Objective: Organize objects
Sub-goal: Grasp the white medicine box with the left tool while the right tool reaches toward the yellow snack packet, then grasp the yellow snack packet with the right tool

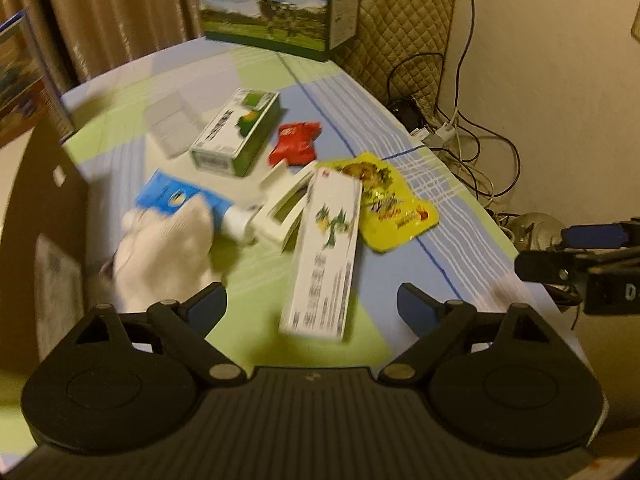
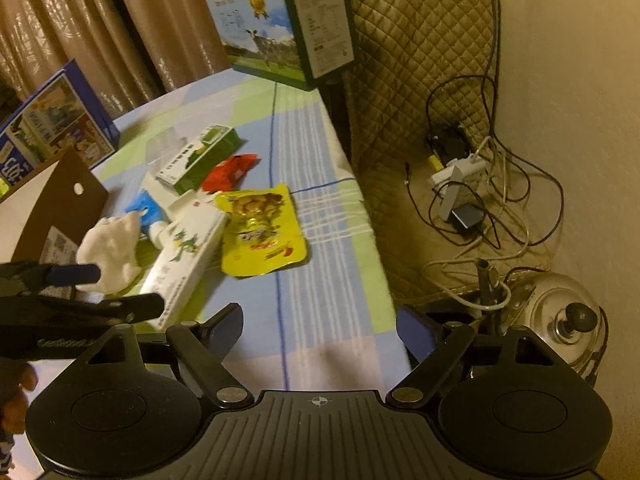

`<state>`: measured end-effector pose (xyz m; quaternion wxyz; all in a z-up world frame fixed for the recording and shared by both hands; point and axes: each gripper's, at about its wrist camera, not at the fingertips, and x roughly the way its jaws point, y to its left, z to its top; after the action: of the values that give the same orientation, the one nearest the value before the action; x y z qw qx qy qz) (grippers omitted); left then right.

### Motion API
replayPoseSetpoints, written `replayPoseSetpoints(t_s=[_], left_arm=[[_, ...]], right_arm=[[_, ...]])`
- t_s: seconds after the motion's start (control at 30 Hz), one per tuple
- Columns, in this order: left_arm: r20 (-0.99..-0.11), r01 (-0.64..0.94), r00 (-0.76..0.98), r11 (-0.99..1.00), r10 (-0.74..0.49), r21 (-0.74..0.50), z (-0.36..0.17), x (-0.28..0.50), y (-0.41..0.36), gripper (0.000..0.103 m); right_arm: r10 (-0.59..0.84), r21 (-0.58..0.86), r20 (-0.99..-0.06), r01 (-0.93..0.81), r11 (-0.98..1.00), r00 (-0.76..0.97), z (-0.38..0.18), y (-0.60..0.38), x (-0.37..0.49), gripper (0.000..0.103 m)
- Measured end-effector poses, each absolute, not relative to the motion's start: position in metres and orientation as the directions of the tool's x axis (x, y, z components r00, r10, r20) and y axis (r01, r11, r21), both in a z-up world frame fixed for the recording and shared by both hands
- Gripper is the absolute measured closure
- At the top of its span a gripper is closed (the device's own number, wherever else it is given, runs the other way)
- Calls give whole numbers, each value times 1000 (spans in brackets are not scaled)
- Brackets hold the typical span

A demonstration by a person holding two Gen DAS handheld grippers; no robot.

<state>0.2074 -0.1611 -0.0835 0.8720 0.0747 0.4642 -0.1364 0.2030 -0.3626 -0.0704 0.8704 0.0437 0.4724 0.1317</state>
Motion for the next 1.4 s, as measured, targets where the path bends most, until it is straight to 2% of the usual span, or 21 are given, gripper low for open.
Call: replayPoseSetpoints(t_s=[0.13,0.23,0.43,0.5,0.53,0.6,0.9,1.4], left_arm=[[-831,324,539,945,-140,52,-96,225,-176,22],[-841,326,528,943,-121,70,-106,237,-182,32],[-846,325,525,941,-96,94,-117,251,-190,36],[-845,327,527,940,-93,101,-118,253,-192,50],[-844,322,529,941,-89,103,-119,254,-192,51],[-836,316,540,944,-96,96,-118,254,-190,67],[-817,221,567,975,-101,33,-97,235,-157,68],[-786,-22,618,999,38,30,-63,221,-83,68]], right_arm=[[273,206,-812,-184,961,516,-75,-368,214,22],[279,212,-812,-188,959,513,-77,-370,221,22],[298,224,-809,-203,953,506,-81,-371,232,22],[304,227,-808,-210,951,504,-82,-370,235,22],[309,230,-806,-214,949,504,-83,-369,237,22],[323,240,-800,-224,945,505,-84,-369,239,22],[404,274,-768,-316,908,497,-87,-350,263,22],[442,219,-773,-461,860,456,-127,-298,320,22]])
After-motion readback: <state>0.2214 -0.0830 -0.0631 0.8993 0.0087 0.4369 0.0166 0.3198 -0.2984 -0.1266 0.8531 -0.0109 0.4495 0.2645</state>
